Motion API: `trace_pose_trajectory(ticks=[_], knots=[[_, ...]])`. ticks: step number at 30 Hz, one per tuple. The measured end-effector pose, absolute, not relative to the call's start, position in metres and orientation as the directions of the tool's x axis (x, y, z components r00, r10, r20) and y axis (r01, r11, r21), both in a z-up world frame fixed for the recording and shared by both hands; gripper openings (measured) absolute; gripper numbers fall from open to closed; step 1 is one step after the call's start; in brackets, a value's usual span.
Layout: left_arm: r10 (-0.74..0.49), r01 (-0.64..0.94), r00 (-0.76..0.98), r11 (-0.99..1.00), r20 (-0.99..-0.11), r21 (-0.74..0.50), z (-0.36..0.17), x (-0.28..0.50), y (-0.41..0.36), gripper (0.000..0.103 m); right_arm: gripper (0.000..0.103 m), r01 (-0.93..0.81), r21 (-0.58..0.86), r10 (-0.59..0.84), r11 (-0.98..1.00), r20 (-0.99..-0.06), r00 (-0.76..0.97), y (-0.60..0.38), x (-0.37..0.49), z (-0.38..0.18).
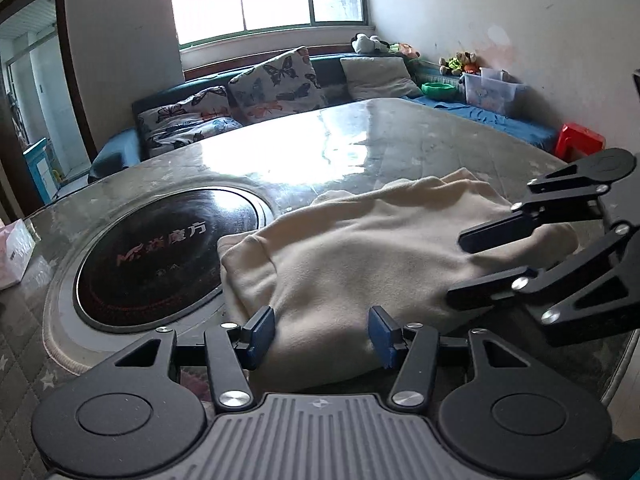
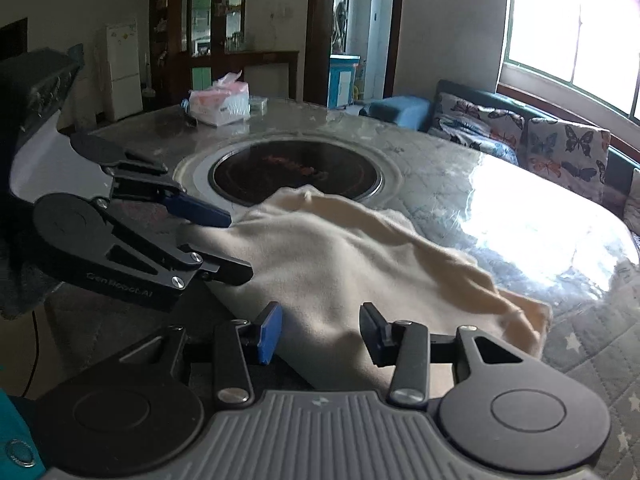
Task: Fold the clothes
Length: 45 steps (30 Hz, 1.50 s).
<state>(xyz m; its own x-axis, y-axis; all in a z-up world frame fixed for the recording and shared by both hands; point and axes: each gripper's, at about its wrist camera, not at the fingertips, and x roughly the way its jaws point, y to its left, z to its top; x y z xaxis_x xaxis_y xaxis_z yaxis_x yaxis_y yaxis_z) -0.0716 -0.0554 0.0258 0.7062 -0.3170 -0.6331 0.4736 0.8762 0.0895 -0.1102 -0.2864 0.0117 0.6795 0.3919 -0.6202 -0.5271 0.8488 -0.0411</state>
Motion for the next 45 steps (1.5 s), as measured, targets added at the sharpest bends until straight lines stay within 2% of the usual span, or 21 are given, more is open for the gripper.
trace_pose_trajectory(ticks=[7, 10, 17, 19, 23, 29, 37, 40, 45], knots=[[-0.314, 0.464, 0.711, 0.882, -0.63, 0.084, 0.028, -0.071, -0.054, 0.057, 0.044, -0.507, 0.005, 0.387, 0.862, -0.652, 0.652, -0.301, -0.114, 0.003], [-0.311, 0.459, 0.719, 0.884, -0.622, 0.088, 0.032, -0.072, -0.054, 0.057, 0.047, -0.509, 0.025, 0.407, 0.861, -0.635, 0.657, -0.307, -0.114, 0.012], [-0.35, 0.467, 0.743, 0.882, -0.571, 0.067, 0.05, -0.074, -0.061, 0.064, 0.051, -0.433, 0.047, 0.364, 0.9, -0.625, 0.691, -0.333, -0.111, 0.017], [-0.371, 0.482, 0.737, 0.875, -0.565, 0.054, 0.052, -0.073, -0.066, 0.068, 0.058, -0.412, 0.057, 0.349, 0.909, -0.644, 0.681, -0.338, -0.108, 0.008], [-0.399, 0.509, 0.712, 0.86, -0.578, 0.033, 0.046, -0.07, -0.077, 0.072, 0.065, -0.409, 0.077, 0.36, 0.909, -0.636, 0.682, -0.341, -0.112, 0.003], [-0.381, 0.493, 0.69, 0.87, -0.615, 0.014, 0.033, -0.064, -0.077, 0.072, 0.066, -0.389, 0.077, 0.353, 0.918, -0.606, 0.713, -0.344, -0.115, 0.012], [-0.379, 0.49, 0.674, 0.872, -0.634, 0.0, 0.023, -0.063, -0.072, 0.073, 0.066, -0.28, 0.002, 0.224, 0.96, -0.604, 0.765, -0.361, -0.116, 0.008], [-0.381, 0.494, 0.673, 0.87, -0.634, 0.001, 0.022, -0.062, -0.072, 0.074, 0.074, -0.254, -0.005, 0.198, 0.967, -0.614, 0.764, -0.368, -0.12, 0.001], [-0.388, 0.5, 0.668, 0.866, -0.635, -0.002, 0.023, -0.061, -0.071, 0.074, 0.075, -0.231, 0.0, 0.185, 0.973, -0.598, 0.78, -0.378, -0.129, 0.006]])
